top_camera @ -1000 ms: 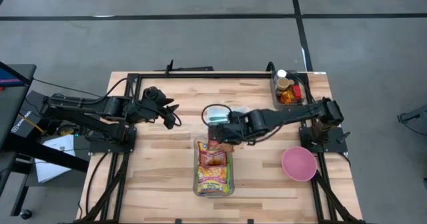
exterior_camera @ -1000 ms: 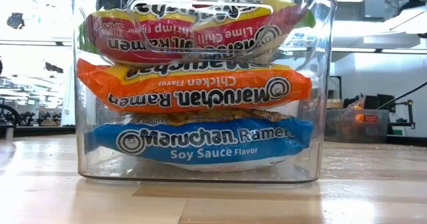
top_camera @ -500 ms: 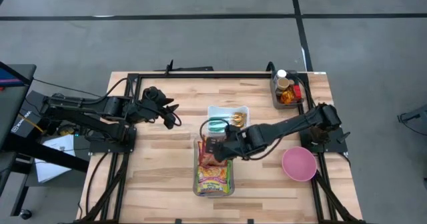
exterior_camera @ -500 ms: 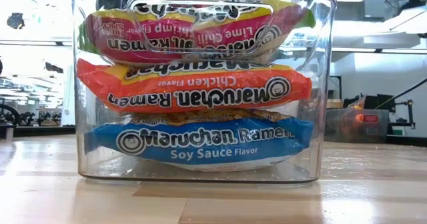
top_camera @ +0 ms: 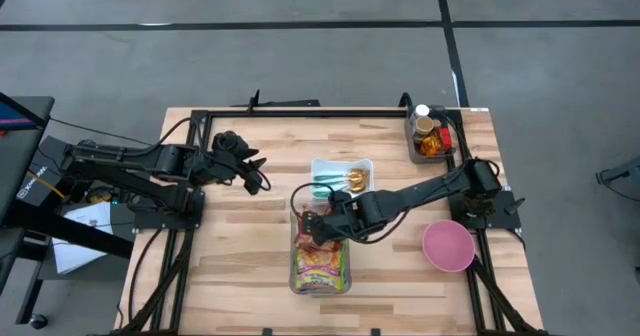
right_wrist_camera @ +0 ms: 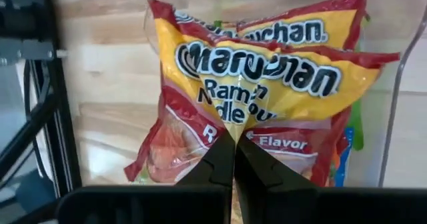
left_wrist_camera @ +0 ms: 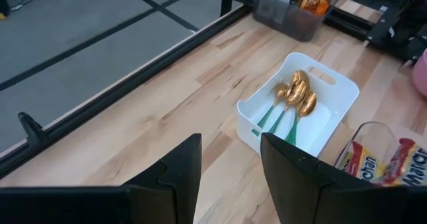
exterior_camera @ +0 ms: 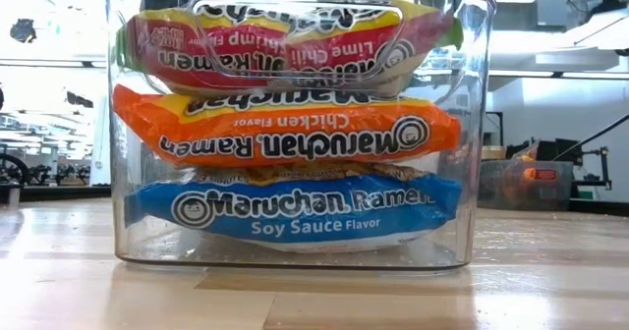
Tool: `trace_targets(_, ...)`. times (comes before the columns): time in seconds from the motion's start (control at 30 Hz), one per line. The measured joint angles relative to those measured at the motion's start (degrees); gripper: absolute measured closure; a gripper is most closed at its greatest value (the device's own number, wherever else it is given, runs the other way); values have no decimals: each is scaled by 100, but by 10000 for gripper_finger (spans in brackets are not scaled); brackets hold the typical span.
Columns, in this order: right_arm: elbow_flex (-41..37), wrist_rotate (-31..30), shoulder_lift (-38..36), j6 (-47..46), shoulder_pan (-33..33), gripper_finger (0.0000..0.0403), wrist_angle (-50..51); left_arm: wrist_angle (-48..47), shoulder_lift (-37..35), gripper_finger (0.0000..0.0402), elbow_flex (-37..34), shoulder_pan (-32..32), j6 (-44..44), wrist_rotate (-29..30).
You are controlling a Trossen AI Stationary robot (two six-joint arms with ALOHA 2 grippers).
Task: Pick & Place Food Item
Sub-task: Put the red noodle pack into the transparent bin
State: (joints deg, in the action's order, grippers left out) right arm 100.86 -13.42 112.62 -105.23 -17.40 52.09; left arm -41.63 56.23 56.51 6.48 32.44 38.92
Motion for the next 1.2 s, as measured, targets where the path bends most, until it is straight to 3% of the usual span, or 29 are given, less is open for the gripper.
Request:
trace_targets(0.93,7,446,217,1103,214,402,-216,2,0,253,0,0,-19,0)
trace_targets(1.2,0,286,252,1379,211,348,-213,4,0,253,0,0,-19,0)
